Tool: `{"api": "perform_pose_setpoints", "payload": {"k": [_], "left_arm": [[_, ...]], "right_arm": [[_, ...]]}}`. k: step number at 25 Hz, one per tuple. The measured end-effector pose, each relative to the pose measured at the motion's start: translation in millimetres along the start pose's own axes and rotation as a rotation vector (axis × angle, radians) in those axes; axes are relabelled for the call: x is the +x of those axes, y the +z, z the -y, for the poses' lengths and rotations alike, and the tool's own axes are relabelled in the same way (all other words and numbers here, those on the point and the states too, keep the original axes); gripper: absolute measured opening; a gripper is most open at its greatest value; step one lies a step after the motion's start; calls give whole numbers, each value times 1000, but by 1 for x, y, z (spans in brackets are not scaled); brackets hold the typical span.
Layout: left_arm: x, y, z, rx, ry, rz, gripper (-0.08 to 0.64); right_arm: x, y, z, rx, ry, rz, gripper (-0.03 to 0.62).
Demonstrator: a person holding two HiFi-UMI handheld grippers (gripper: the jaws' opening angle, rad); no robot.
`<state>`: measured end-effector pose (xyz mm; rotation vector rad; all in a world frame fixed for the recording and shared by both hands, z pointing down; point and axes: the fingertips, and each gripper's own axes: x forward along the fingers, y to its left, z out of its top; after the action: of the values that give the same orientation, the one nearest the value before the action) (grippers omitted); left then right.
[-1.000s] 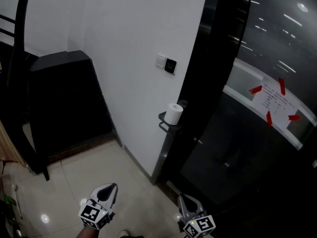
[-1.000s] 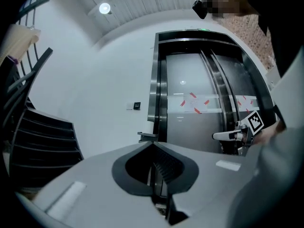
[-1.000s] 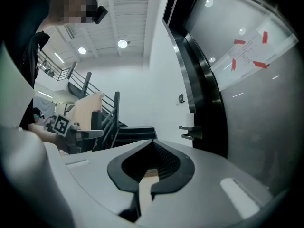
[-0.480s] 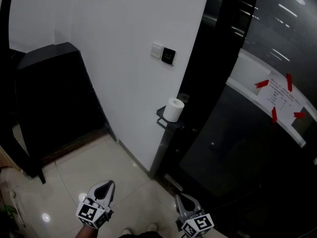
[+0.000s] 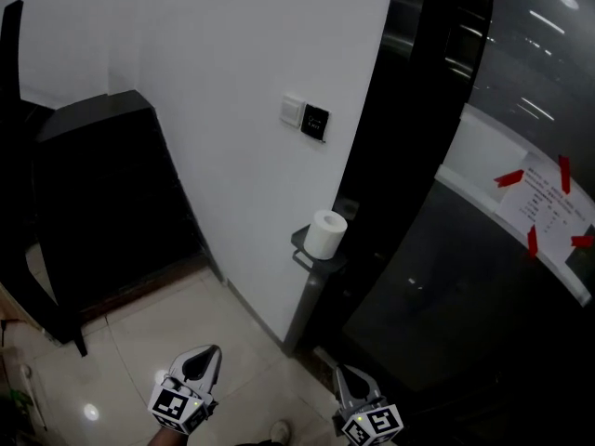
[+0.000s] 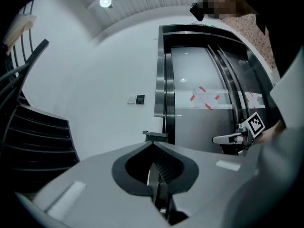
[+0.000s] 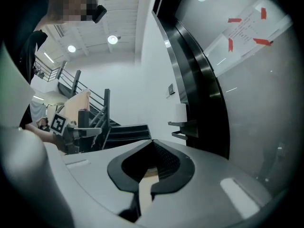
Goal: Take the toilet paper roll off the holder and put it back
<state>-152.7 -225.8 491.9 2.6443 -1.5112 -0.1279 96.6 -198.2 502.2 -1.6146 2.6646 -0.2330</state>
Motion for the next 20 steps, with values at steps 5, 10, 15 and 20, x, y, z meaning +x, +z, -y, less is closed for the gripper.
{"api": "perform_pose_setpoints", "payload": {"k": [5, 10, 15, 20], "left_arm": [[40, -2, -2, 10, 1, -3, 2], [84, 4, 7, 35, -18, 1, 2], [126, 4, 12, 58, 1, 22, 2], [163, 25, 25, 46, 30, 72, 2]], "right_arm": [[27, 8, 25, -3, 27, 16, 14], [35, 16, 67, 15, -6, 45, 14], [35, 21, 111, 27, -36, 58, 14], [34, 28, 148, 26, -54, 67, 14]]}}
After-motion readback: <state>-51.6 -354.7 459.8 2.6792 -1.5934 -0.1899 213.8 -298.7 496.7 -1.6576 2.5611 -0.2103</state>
